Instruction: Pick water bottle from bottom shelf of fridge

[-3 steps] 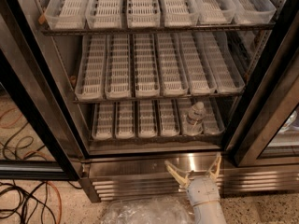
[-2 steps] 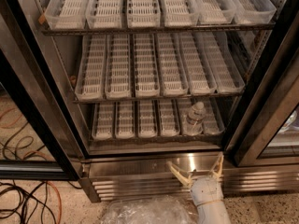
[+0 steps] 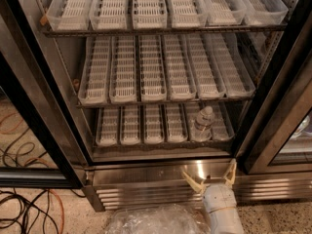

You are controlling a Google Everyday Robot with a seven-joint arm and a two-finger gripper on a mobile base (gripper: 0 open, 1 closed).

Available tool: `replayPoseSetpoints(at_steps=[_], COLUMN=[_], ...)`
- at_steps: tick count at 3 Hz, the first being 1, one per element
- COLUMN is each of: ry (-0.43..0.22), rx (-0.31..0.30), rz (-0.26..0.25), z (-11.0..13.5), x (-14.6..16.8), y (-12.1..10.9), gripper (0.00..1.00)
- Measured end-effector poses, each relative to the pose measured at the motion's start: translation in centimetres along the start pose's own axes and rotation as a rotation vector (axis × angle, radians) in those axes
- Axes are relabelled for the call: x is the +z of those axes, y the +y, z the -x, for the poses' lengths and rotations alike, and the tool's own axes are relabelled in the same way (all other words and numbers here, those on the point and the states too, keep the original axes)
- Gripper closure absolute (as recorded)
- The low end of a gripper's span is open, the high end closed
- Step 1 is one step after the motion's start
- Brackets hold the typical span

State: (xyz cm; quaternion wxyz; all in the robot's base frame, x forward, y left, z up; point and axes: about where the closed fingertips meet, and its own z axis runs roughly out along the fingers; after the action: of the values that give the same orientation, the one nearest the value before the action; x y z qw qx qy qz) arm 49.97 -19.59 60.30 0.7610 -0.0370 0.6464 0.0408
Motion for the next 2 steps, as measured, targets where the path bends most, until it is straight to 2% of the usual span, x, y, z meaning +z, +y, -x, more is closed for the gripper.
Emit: replayPoseSetpoints(at_steps=[1,2], ry=[0.000,0.000], rx=[0.000,0.000], rz=[0.000,0.000], z=[0.00,0.00], x=[0.00,0.00], y=[0.00,0.00], gripper=[0.19,0.30])
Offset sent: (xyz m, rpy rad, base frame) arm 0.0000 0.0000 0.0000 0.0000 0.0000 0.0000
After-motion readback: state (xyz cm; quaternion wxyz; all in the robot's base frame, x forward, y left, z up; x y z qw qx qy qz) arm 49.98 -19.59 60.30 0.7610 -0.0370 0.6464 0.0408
